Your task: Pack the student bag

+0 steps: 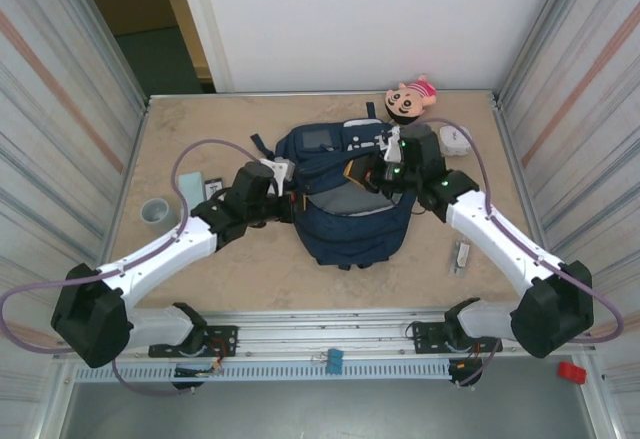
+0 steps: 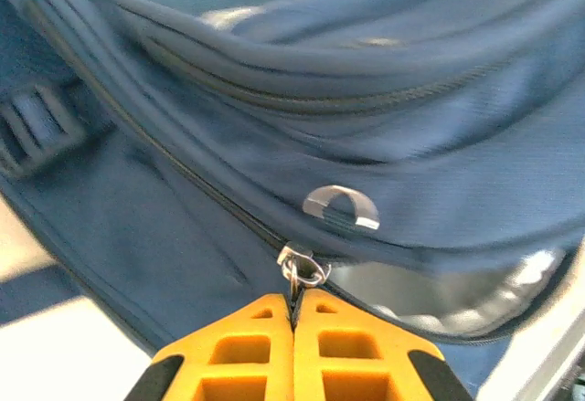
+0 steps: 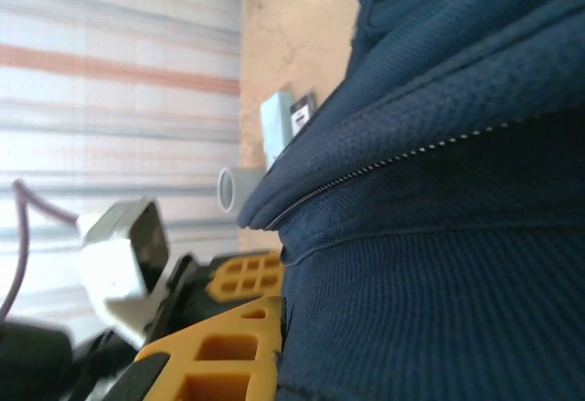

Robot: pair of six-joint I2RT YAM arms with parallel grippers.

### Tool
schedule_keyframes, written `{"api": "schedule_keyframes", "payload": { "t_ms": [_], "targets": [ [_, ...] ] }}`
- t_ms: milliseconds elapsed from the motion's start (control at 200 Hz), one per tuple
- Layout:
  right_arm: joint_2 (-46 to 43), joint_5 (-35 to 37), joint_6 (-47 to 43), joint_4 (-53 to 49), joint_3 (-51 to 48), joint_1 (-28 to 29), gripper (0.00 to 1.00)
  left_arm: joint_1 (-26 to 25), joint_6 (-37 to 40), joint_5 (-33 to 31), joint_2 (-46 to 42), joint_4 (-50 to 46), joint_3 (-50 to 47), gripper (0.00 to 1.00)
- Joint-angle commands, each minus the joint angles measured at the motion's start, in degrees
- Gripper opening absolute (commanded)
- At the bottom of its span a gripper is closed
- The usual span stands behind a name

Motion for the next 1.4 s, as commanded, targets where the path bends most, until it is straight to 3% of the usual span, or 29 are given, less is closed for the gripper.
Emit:
{"api": "schedule_keyframes", "payload": {
  "t_ms": [0,190,381,651,772,957,1167,1283,1393],
  "targets": [
    [-1.07,-11.5,-7.7,-4.59,6.6,-2.82,0.0,3.88,4.64,-0.45,-0.8,0.98,-1.11,0.0],
    [-1.55,-17.36,-9.8,-8.46,11.31,-5.48,0.0,10.24,8.68,0.6,3.32,5.14,-1.29,0.0],
    [-2.2,-15.2,-8.2,-5.86,10.55,-5.35,0.0,13.53,9.55,0.93,7.93,8.64,0.78,0.0],
    [1.27,-9.45,-7.68,1.47,8.02,-2.2,0.0,13.57,3.62,2.85,-0.54,2.98,3.09,0.53],
    [3.24,-5.53,-8.51,5.83,6.86,-0.12,0.0,13.57,-0.71,2.99,-4.75,-1.76,3.38,0.64],
    [8.71,-3.58,-7.74,14.34,6.94,1.88,0.0,13.57,-3.56,0.27,-7.5,-6.96,3.85,0.65],
    [14.34,1.28,-8.75,14.04,7.61,3.99,0.0,13.57,-3.15,-2.39,-8.1,-7.13,3.32,0.65],
    [13.54,1.34,-7.72,15.53,5.89,5.34,0.01,13.57,-3.73,-1.54,-7.82,-7.08,3.86,0.65],
    [10.96,1.56,-7.85,12.4,4.87,5.95,0.08,13.57,-4.75,-0.1,-7.52,-6.56,3.9,0.65]
  ]
}}
